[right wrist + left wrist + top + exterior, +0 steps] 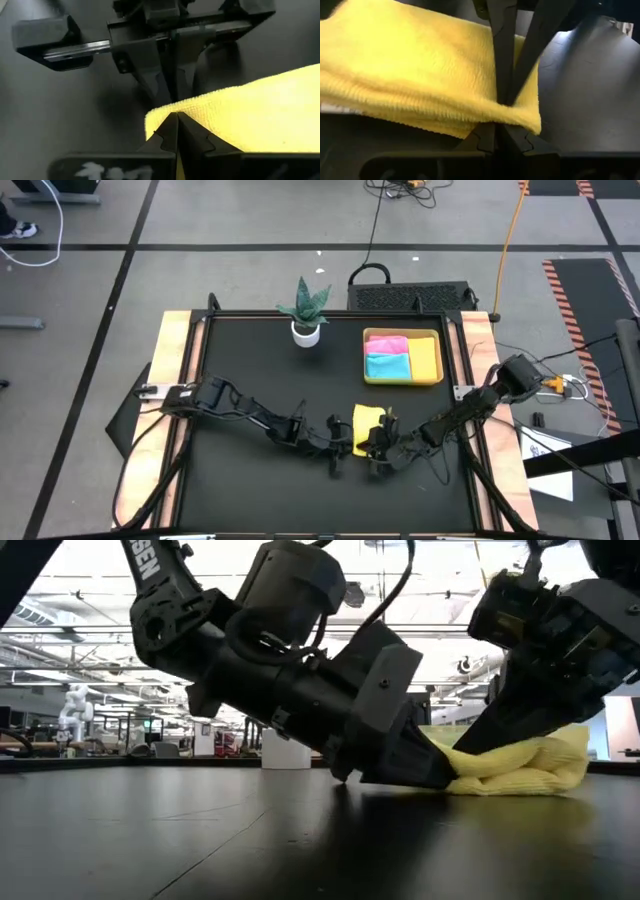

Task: Fold microfiber towels
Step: Fold the yellow microfiber cloth

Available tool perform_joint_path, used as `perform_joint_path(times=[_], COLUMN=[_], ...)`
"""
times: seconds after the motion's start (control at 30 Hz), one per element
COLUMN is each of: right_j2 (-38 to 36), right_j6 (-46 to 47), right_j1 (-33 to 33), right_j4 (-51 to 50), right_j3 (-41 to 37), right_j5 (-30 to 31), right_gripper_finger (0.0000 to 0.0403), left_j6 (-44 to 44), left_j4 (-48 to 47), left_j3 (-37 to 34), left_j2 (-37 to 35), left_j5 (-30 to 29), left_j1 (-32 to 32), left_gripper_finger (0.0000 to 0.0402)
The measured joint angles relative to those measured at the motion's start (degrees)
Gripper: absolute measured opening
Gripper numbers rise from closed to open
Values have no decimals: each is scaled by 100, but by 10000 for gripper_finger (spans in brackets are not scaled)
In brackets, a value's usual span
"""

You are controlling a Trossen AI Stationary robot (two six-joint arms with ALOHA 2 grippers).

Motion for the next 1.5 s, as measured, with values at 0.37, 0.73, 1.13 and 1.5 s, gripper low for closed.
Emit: perform_joint_path(times=[0.37,0.73,1.13,1.5], right_j2=[-811,-798,-224,478], right_j6=[-449,-98,-2702,-3338], right_j1=[245,854,885,905], right_j4=[-16,-442,595,588], right_j3=[2,-4,-2,127], right_j5=[180,304,317,1257], right_gripper_finger=[0,0,133,145], left_j6=[-18,-29,41,34], left_j4=[-774,-1635,-1516,-1186], left_j3=[92,87,88,90], left_j2=[-379,-645,-603,-485], left_j5=[96,-290,-652,-645], left_j1=[-262,-426,-414,-362], left_gripper_finger=[16,6,8,3])
